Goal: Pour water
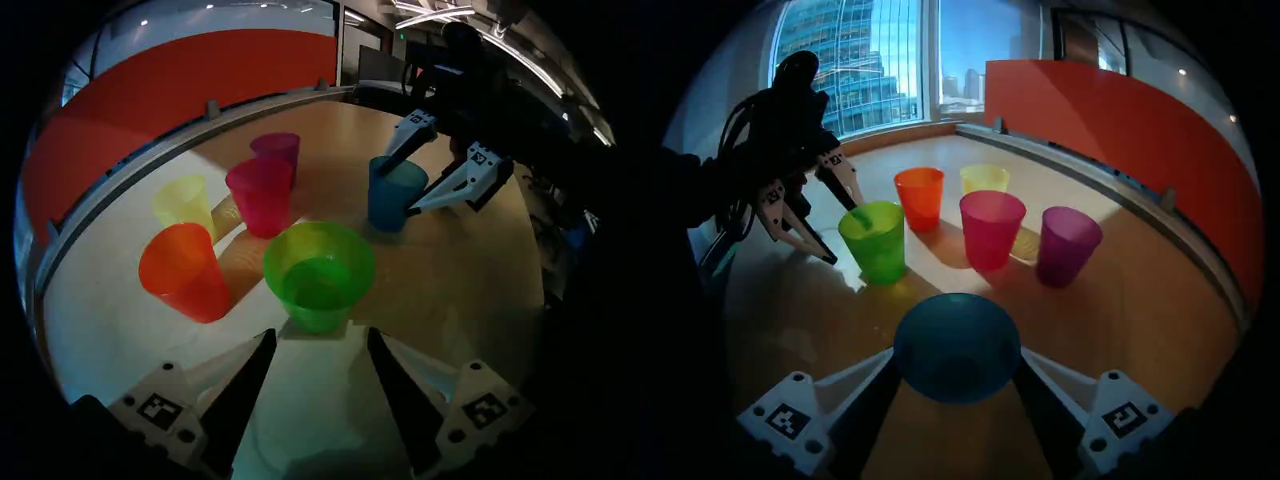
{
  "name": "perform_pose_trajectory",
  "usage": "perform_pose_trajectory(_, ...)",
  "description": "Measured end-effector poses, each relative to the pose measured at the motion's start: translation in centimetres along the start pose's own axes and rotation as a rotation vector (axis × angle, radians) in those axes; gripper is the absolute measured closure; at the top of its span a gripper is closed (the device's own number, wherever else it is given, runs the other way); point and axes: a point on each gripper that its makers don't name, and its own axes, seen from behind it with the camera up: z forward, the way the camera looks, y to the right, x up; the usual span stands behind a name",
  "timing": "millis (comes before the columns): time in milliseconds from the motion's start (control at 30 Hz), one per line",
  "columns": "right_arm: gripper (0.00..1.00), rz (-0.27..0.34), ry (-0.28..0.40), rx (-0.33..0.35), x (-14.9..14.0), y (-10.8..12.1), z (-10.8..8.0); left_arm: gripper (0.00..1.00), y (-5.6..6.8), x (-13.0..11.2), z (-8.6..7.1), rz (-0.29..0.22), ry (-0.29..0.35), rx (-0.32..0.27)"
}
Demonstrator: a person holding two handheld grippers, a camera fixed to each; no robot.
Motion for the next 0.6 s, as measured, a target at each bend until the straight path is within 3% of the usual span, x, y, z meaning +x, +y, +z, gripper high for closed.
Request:
perform_pose_trajectory(200,0.09,-0.001,-0.002,-0.011,-0.3,0.1,0.0,0.16,0.2,-0.1,-0.4,-0.010,0.003,0.001)
perform_pose_trajectory(333,0.00,-0.001,-0.007,-0.021,-0.4,0.1,-0.3,0.16,0.2,-0.2,-0.8,-0.019,0.009,0.003)
perform_pose_trajectory(600,0.00,0.003,-0.006,-0.043,-0.9,-0.1,-1.4,0.16,-0.3,-0.4,-2.3,-0.044,0.032,0.029)
